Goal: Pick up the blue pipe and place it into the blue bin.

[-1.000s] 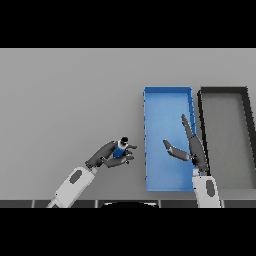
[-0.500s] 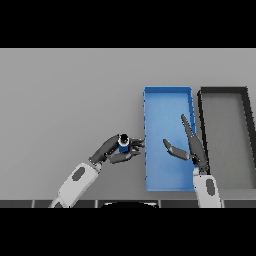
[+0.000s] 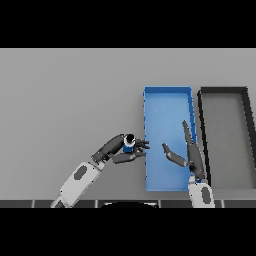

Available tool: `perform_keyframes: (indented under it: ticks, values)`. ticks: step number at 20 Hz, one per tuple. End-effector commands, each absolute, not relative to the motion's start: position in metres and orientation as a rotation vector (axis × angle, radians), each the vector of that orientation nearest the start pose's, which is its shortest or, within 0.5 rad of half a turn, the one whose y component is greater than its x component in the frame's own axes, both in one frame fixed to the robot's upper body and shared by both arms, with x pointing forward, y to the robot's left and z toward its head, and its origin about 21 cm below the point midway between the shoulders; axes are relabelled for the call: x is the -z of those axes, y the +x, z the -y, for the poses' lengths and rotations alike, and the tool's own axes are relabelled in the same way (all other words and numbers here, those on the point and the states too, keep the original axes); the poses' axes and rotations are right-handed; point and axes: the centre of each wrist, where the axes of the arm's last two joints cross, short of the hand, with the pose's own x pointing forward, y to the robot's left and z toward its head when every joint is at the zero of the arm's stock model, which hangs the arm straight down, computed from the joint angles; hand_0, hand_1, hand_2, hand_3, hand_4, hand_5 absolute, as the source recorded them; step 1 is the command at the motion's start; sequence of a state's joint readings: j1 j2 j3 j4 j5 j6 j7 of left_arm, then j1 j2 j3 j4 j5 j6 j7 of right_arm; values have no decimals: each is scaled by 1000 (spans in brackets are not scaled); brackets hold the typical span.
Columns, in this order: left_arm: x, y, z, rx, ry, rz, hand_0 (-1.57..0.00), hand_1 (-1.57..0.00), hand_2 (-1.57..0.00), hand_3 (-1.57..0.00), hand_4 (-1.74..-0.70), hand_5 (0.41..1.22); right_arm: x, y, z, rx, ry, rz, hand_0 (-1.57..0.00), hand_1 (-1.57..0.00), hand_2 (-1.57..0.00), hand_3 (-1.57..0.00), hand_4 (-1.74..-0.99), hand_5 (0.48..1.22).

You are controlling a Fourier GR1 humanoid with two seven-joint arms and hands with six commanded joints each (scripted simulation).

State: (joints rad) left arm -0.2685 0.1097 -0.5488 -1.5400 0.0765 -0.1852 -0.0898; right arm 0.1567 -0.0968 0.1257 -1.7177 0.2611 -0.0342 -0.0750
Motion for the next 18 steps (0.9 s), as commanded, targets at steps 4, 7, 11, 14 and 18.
perform_keyframes:
  ticks: [4, 7, 11, 14, 18]
  values:
    - [-41, 262, -107, 743, -605, 1707, -1570, -1570, -1570, -1570, -1474, 1220, 3, 157, 209, -125, -373, 1601, 1, 1, 1, 1, -1157, 578]
    - [-41, 262, -99, 748, -588, 1704, -1571, -1571, -1571, -1571, -1474, 1221, 0, 146, 205, -79, -398, 1614, 1, -11, -3, 1, -1194, 572]
    - [-41, 261, -107, 764, -592, 1704, -1571, -1571, -1571, -1571, -1475, 1221, -28, 147, 212, -56, -254, 1833, 1, -14, -25, 1, -1175, 592]
    - [-42, 261, -105, 775, -585, 1704, -1571, -1571, -1571, -1571, -1474, 1221, -58, 147, 218, -188, -164, 1838, 1, -6, -12, 1, -1165, 589]
    - [-41, 260, -105, 773, -573, 1706, -1571, -1571, -1571, -1571, -1473, 1221, -82, 157, 205, -392, -58, 1726, 1, -2, -4, 1, -1194, 543]
